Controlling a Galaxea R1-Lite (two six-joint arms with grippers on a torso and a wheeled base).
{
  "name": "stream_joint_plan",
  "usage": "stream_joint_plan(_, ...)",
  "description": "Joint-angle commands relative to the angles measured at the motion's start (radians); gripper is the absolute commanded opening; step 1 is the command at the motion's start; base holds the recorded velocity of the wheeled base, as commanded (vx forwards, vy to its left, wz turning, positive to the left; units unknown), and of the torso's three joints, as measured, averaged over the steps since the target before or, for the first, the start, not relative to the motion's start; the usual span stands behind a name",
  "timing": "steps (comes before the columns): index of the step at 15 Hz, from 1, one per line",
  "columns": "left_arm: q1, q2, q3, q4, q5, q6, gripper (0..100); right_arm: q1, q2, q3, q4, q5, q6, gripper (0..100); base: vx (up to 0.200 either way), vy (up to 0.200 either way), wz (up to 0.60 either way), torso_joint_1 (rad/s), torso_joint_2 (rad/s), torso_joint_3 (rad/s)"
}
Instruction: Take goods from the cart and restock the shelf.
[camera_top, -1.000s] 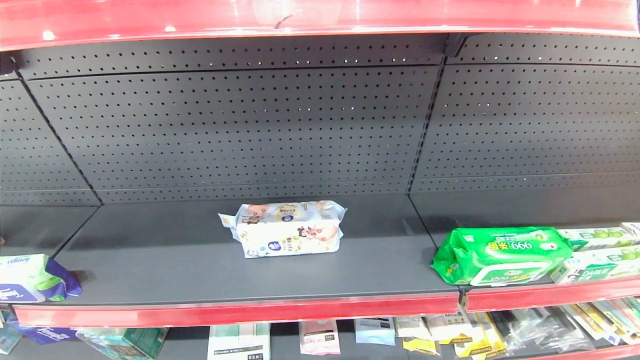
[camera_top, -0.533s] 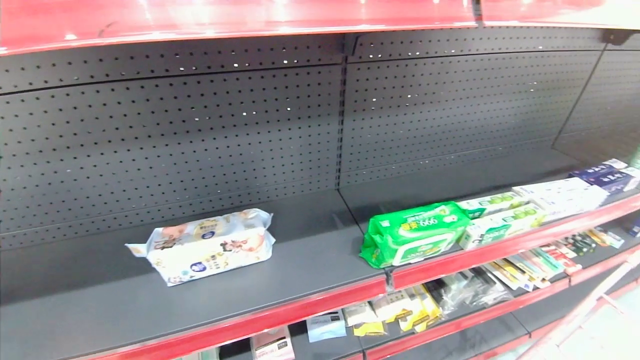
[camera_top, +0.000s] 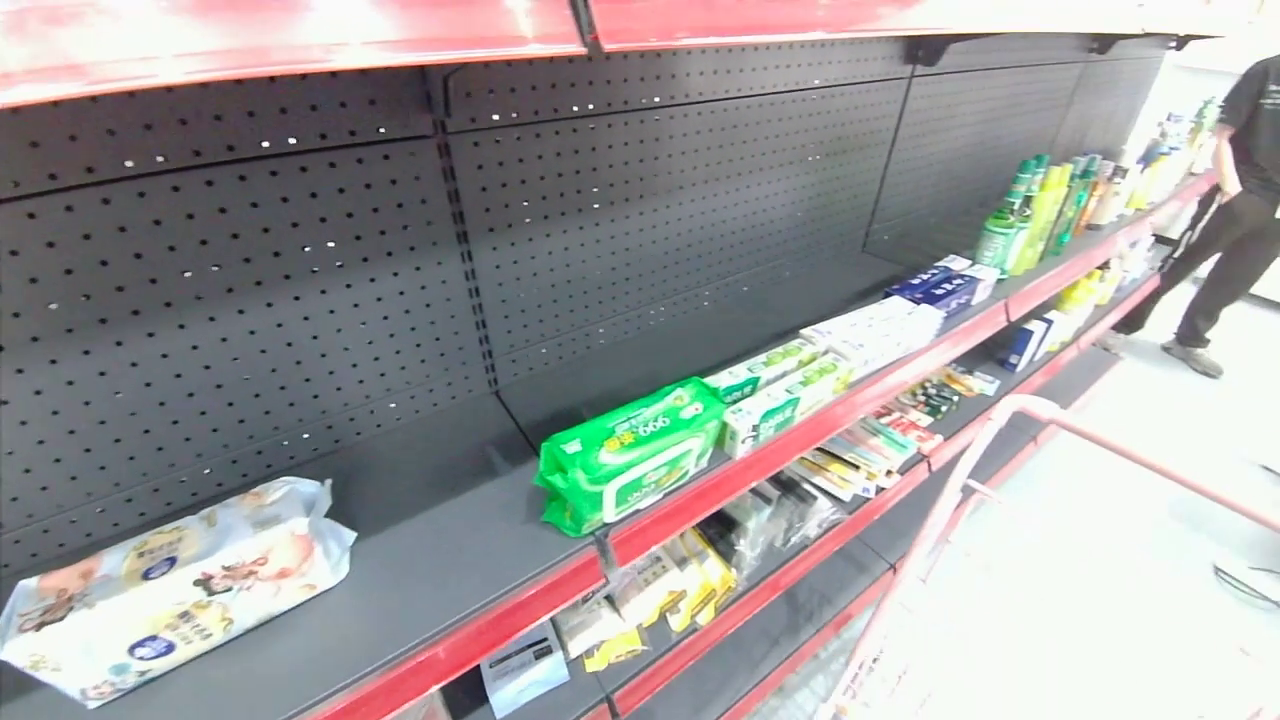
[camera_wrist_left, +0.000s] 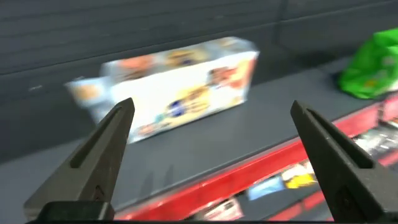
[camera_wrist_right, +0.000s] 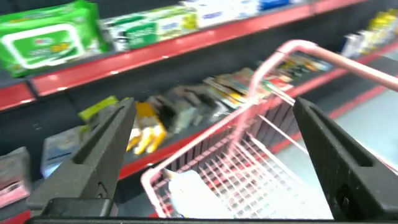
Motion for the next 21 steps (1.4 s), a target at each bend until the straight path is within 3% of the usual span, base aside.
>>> stream_joint_plan(1, 0.000, 0.001, 0.000, 0.000, 0.000, 0.000, 100, 0.001, 0.002, -0.002, -0.001, 0.000, -0.001, 100, 0.000, 0.000, -0.60, -0.002, 0.00, -0.002)
stream_joint_plan(10, 0.000, 0.001, 0.000, 0.000, 0.000, -0.002, 100, -0.001, 0.000, 0.000, -0.001, 0.000, 0.000, 100, 0.000, 0.000, -0.60, 0.001, 0.00, 0.001)
stream_joint_plan(16, 0.000, 0.001, 0.000, 0.000, 0.001, -0.002, 100, -0.016, 0.043, -0.029, -0.009, 0.006, -0.003, 100, 0.000, 0.000, 0.00, 0.000, 0.00, 0.000)
stream_joint_plan(19, 0.000, 0.001, 0.002, 0.000, 0.001, -0.002, 100, 0.005, 0.667, -0.676, 0.005, 0.008, 0.215, 100, 0.000, 0.000, 0.00, 0.000, 0.00, 0.000)
stream_joint_plan(20, 0.000, 0.001, 0.000, 0.000, 0.001, -0.002, 100, 0.005, 0.703, -0.701, 0.007, 0.006, 0.207, 100, 0.000, 0.000, 0.00, 0.000, 0.00, 0.000)
stream_joint_plan(21, 0.000, 0.001, 0.000, 0.000, 0.001, -0.002, 100, -0.038, 0.919, -0.741, 0.010, -0.055, 0.075, 100, 0.000, 0.000, 0.00, 0.000, 0.00, 0.000)
